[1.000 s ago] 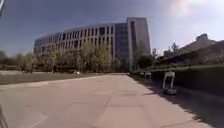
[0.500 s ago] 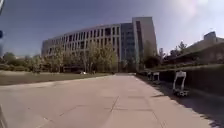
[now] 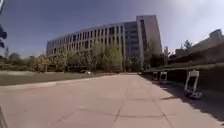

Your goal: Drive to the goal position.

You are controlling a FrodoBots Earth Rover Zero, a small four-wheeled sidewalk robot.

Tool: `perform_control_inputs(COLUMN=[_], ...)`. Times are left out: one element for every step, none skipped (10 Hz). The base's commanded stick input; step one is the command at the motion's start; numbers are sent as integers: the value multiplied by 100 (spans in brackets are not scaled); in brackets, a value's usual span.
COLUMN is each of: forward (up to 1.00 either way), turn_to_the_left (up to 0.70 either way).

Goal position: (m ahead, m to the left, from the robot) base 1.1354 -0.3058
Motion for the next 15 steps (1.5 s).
perform_control_inputs(forward=[61,58,58,59,59,58,57,56,55,55,55,55,56,57,57], turn_to_the_left=[-11,-24,-27,-28,-28,-27,-26,-25,-24,-24,-24,-24,-25,-26,-26])
